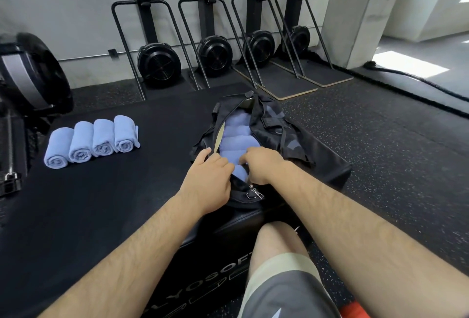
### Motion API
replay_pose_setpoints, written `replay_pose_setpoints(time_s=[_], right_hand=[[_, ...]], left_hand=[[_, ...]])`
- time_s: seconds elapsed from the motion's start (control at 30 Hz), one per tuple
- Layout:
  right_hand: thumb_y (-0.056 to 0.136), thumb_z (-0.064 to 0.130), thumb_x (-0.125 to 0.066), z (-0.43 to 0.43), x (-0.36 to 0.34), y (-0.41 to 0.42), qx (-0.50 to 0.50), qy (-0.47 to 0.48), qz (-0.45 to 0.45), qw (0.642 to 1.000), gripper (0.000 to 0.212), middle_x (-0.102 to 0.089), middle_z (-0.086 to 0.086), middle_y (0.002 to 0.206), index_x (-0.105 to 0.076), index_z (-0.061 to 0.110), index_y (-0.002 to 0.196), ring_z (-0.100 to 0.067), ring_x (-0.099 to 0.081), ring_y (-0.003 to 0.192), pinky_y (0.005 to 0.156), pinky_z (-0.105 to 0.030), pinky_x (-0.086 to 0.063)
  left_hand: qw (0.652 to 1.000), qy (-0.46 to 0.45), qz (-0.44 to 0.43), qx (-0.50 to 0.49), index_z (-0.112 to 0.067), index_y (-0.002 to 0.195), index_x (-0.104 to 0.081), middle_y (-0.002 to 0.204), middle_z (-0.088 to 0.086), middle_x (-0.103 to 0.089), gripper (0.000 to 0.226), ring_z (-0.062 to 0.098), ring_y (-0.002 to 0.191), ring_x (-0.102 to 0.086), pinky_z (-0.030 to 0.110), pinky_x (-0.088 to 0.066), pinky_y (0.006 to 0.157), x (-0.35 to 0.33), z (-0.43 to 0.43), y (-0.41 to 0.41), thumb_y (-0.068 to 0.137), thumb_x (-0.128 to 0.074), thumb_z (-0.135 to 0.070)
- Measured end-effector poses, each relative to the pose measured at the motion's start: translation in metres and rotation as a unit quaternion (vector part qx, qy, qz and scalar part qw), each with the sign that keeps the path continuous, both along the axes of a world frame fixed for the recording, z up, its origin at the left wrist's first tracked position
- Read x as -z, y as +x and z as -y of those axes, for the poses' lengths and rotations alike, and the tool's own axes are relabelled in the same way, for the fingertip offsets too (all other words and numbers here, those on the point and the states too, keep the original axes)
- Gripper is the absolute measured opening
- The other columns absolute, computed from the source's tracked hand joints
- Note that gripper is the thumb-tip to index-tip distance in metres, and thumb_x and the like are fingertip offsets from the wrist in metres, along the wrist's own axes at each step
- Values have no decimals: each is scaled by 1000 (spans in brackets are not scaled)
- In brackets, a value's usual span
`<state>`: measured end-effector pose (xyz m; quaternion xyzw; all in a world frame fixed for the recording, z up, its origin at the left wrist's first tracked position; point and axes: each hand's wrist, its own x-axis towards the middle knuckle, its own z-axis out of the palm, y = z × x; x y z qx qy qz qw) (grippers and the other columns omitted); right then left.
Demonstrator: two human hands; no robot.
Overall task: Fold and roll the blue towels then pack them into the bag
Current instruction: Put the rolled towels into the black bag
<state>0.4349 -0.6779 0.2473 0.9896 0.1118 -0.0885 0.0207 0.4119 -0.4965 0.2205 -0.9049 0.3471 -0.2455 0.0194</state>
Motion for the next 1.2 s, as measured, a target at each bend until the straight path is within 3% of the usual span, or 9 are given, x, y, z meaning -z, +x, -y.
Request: replay_pose_setpoints(time_s=[0.17, 0.3, 0.47, 0.63, 0.73, 0.83, 1.0, 1.1, 1.2], right_hand=[[95, 58, -39, 9, -11, -3, 7, -90, 3, 996, 48, -67, 6, 121, -61, 29, 126, -21, -54, 121, 113, -47, -20], [102, 47, -18, 15, -20, -3, 32, -197, 55, 978, 62, -66, -3, 125, -73, 19, 112, -25, -39, 128, 113, -46, -19], [95, 40, -38, 35, -22, -5, 106, -274, 50, 955, 45, -52, -4, 132, -61, 25, 130, -29, -37, 119, 103, -42, -28], [94, 38, -49, 36, -25, -8, 204, -198, 130, 950, 33, -37, -5, 123, -65, 23, 118, -27, -37, 111, 82, -34, -35], [92, 47, -55, 43, -29, -7, 249, -97, 153, 952, 40, -30, -6, 128, -66, 16, 114, -28, -36, 106, 76, -33, -33], [89, 39, -63, 50, -38, -11, 285, 2, 127, 950, 40, -26, -9, 130, -58, 13, 120, -28, -36, 97, 75, -33, -37], [92, 18, -61, 48, -51, -16, 249, 22, 143, 958, 37, -44, -15, 129, -56, 12, 128, -33, -55, 114, 86, -36, -47], [96, 10, -55, 44, -56, -16, 250, 16, 155, 956, 36, -50, -17, 132, -57, 8, 132, -31, -59, 117, 91, -35, -50], [96, 4, -52, 44, -61, -16, 276, 101, 193, 936, 34, -45, -18, 134, -50, 5, 130, -33, -63, 110, 85, -36, -48]], left_hand=[[1000, -9, 17, -7, -19, 67, -55, 67, -5, -53, 26, 23, 73, -56, 44, -35, 106, -4, -1, 1, 81, -35, -25], [999, -38, 17, -1, -17, 60, -54, 66, -6, -38, 27, 24, 71, -53, 46, -43, 102, -14, 4, 3, 77, -35, -26], [999, -33, 26, -5, -15, 60, -60, 67, -2, -49, 32, 25, 75, -54, 47, -44, 102, -20, 9, 5, 77, -36, -27], [996, -74, 11, -48, -12, 63, -69, 99, 4, -60, 32, 30, 100, -55, 45, -37, 103, -17, 15, 6, 78, -45, -27], [977, -168, -2, -130, -17, 59, -68, 124, 8, -56, 27, 33, 108, -46, 41, -42, 79, -21, 20, 7, 82, -60, -28], [953, -226, -32, -200, -17, 66, -67, 119, 12, -47, 28, 30, 97, -38, 37, -43, 64, -23, 22, 8, 86, -67, -36], [860, -328, -289, -264, -10, 78, -53, 100, 5, -40, 19, 26, 79, -49, 33, -48, 66, -41, 27, 15, 90, -54, -24], [870, -345, -277, -218, -7, 71, -52, 85, 11, -52, 15, 23, 70, -47, 28, -37, 57, -54, 29, 19, 86, -55, -11], [863, -398, -255, -180, -10, 101, -65, 113, 10, -54, 20, 20, 84, -51, 28, -39, 73, -72, 30, 21, 87, -51, -3]])
